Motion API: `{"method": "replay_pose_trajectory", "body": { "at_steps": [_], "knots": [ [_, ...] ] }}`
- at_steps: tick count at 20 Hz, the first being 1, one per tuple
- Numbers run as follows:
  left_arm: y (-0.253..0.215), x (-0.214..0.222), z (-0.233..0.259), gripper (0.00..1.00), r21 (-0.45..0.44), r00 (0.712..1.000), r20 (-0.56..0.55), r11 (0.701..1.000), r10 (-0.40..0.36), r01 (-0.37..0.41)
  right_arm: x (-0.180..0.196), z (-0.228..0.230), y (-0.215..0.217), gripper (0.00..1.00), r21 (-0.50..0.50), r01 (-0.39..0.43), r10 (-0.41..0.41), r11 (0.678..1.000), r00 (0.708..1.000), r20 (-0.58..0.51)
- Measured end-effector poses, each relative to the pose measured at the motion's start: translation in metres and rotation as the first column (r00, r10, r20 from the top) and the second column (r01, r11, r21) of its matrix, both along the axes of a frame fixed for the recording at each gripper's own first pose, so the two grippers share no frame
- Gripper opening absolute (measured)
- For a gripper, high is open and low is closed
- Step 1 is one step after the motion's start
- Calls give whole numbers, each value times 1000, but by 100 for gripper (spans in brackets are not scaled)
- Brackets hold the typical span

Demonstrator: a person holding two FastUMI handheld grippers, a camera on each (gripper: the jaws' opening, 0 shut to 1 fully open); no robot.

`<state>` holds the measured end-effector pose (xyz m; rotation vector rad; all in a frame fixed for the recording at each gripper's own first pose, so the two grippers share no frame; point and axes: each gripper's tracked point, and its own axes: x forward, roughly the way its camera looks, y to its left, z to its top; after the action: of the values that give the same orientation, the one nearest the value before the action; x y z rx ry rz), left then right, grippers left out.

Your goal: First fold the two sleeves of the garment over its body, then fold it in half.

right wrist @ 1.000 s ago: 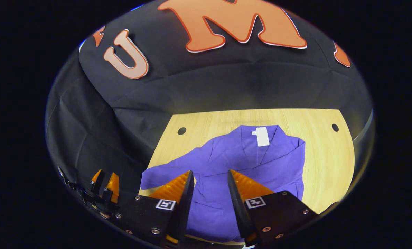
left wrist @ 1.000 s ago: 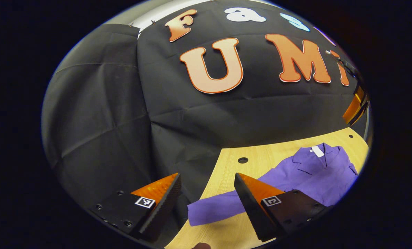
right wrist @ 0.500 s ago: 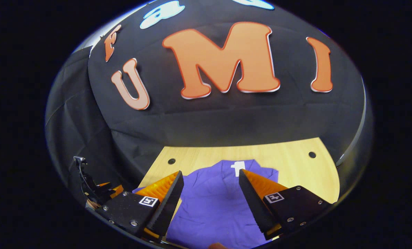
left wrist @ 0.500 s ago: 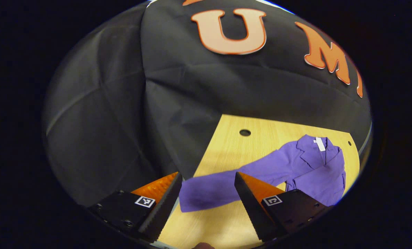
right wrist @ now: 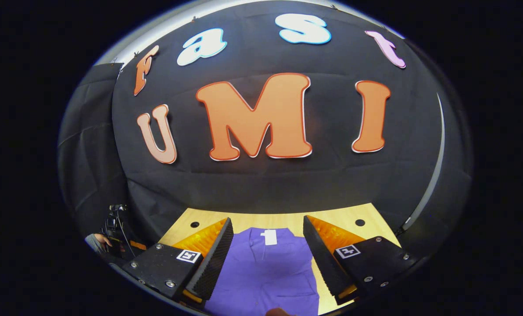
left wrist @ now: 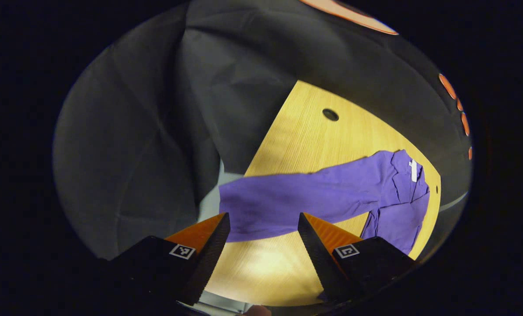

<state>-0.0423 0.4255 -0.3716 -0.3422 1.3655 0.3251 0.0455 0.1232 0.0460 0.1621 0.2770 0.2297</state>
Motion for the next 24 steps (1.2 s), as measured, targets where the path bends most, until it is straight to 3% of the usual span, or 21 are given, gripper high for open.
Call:
{"method": "replay_pose_trajectory", "body": {
  "at_steps": [5,8,9,16,19,24],
  "knots": [
    [4,-26,-40,97,-68,991,-122,996,53,-62,-16,-7,-30,95,9,59,-59,998,998,6],
    [8,-34,-57,98,-103,984,-163,991,69,-87,-23,-18,-39,100,28,83,-83,996,996,-25],
    [9,-34,-61,97,-109,983,-171,990,69,-88,-25,-20,-40,95,36,81,-80,996,996,-33],
    [15,-44,-94,96,-105,959,-264,985,105,-137,-38,-18,-54,95,43,109,-108,993,994,-34],
    [24,-41,-97,92,-52,955,-283,992,92,-111,-43,-21,-60,95,48,118,-116,992,992,-49],
    [8,-28,-95,25,-65,957,-270,990,106,-128,-43,-27,-76,95,43,114,-111,993,992,-55]
  ]
}}
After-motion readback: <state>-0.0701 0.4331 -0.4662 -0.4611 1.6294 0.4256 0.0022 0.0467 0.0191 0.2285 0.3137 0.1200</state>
